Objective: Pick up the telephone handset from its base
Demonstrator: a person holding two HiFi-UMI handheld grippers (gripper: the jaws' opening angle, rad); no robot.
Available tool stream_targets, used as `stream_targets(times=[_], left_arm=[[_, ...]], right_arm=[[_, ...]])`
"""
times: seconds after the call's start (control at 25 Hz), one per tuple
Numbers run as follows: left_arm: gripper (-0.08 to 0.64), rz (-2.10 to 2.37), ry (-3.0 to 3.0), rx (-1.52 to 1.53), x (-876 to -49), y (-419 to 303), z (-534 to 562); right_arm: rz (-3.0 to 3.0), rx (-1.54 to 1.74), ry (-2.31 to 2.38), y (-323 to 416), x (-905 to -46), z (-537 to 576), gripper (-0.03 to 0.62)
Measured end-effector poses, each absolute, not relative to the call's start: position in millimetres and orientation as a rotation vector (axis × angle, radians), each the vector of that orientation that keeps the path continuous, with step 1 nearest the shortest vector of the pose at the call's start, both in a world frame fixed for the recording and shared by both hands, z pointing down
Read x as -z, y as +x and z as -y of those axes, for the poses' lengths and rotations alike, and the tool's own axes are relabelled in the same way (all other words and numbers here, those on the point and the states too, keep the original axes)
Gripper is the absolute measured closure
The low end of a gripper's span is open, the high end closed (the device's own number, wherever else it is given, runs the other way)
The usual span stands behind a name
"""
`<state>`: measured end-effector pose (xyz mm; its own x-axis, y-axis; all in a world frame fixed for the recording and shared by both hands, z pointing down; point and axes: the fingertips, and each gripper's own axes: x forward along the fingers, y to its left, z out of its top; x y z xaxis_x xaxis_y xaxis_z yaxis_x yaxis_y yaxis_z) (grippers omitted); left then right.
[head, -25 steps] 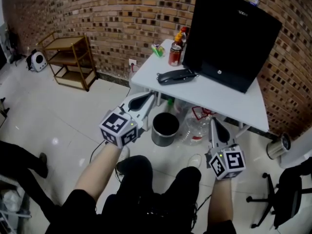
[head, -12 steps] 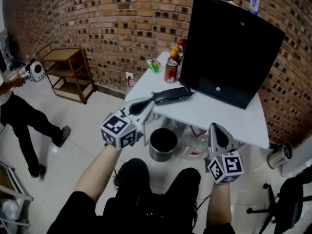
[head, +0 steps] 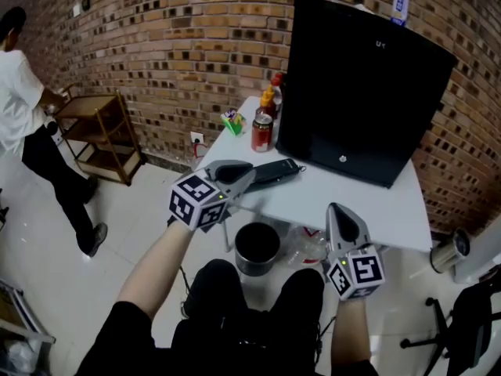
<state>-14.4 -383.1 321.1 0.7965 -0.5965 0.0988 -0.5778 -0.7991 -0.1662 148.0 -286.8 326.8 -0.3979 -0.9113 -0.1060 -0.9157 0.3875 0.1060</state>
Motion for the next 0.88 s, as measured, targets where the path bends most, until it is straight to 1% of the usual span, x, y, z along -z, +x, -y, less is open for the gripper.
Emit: stream_targets(times=[0.04,0.16,0.2,0.24,0.28,0.44,0.72,0.76,0.8,0.84,0.88], left_arm=[[0.503,-0.904,-2.823,0.295,-322,-8,389],[0.499,-0.815,-2.786,0.426,-323,9,400],[0.410,-0.795,-2.816,0.471,-326,14,405],[0.205,-0.778,-2.861,0.538,-333,18,412],[0.164,-0.760,-2.904,0.620,-341,21,420],[0.164,-0.675,-2.938,0.884,-367,31,436],[0.176,-0.555,-2.888,1.179,-386,46,442],[0.206,-0.560,-2.891,1.199,-387,48,444],[0.265,-0.572,-2.898,1.213,-387,49,445],[0.284,-0.583,-2.909,1.228,-389,50,447],[0.284,-0.588,-2.915,1.251,-391,49,447]], right_arm=[[-2.596,-0.225,-1.707,147,-328,289,0.583],[-2.610,-0.224,-1.724,150,-330,290,0.583],[-2.609,-0.226,-1.734,151,-331,291,0.583],[-2.604,-0.226,-1.745,153,-332,292,0.583],[-2.594,-0.223,-1.754,155,-333,292,0.583],[-2.576,-0.190,-1.771,157,-344,288,0.583],[-2.571,-0.168,-1.787,165,-349,287,0.583],[-2.566,-0.169,-1.784,166,-348,287,0.583],[-2.568,-0.167,-1.779,165,-348,287,0.583],[-2.573,-0.165,-1.773,164,-348,286,0.583],[-2.578,-0.163,-1.767,164,-348,286,0.583]])
